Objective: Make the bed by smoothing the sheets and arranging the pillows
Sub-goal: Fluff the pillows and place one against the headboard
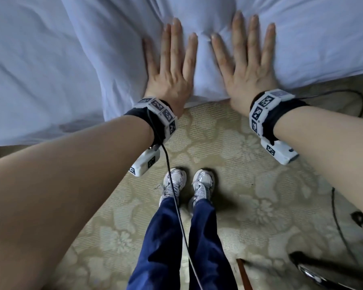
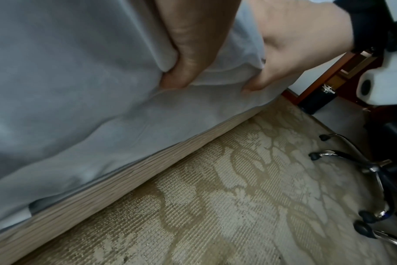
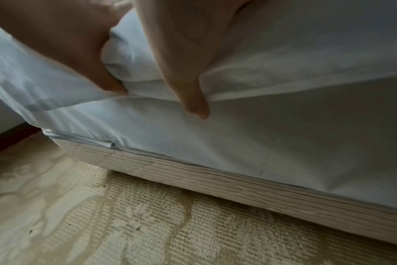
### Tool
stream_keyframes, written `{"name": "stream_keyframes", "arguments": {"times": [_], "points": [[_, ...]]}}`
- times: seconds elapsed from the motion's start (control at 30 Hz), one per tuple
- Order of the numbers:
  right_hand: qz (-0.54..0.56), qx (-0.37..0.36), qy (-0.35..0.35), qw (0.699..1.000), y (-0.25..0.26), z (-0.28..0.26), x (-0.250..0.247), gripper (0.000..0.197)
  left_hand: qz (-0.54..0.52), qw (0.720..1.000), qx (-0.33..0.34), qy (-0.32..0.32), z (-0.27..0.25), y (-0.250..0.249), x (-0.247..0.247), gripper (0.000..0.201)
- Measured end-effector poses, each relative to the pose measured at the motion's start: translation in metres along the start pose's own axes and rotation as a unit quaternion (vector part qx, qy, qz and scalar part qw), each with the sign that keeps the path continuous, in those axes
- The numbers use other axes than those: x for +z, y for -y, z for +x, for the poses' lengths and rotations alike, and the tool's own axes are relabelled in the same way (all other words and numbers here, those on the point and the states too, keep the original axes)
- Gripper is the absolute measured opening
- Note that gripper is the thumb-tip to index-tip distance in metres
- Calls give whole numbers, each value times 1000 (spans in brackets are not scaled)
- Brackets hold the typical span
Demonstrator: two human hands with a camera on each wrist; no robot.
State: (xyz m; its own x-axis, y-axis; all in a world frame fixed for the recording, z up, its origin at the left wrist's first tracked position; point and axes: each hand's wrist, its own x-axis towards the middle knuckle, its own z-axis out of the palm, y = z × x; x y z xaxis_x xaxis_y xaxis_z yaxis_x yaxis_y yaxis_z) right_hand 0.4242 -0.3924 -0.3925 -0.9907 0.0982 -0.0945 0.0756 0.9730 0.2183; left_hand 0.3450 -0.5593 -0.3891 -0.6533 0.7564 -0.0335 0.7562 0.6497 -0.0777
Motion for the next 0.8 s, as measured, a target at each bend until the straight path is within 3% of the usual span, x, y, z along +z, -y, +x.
{"name": "stream_keyframes", "arguments": {"times": [0.17,0.4,0.53,0.67,0.8], "points": [[36,-21,-32,999,-3,-1,4,70,1,1000,19,-10,-5,5,2,67],[65,-37,16,997,-8,-2,-15,84,-58,997,46,20,-9,12,-5,72],[75,-42,70,994,-15,-2,-39,84,-96,988,43,116,-7,18,-33,94],[72,-55,163,982,-27,3,-79,85,-129,977,32,165,-1,20,-74,70],[69,-55,185,979,-49,19,-137,82,-170,971,64,154,19,36,-136,58]]}}
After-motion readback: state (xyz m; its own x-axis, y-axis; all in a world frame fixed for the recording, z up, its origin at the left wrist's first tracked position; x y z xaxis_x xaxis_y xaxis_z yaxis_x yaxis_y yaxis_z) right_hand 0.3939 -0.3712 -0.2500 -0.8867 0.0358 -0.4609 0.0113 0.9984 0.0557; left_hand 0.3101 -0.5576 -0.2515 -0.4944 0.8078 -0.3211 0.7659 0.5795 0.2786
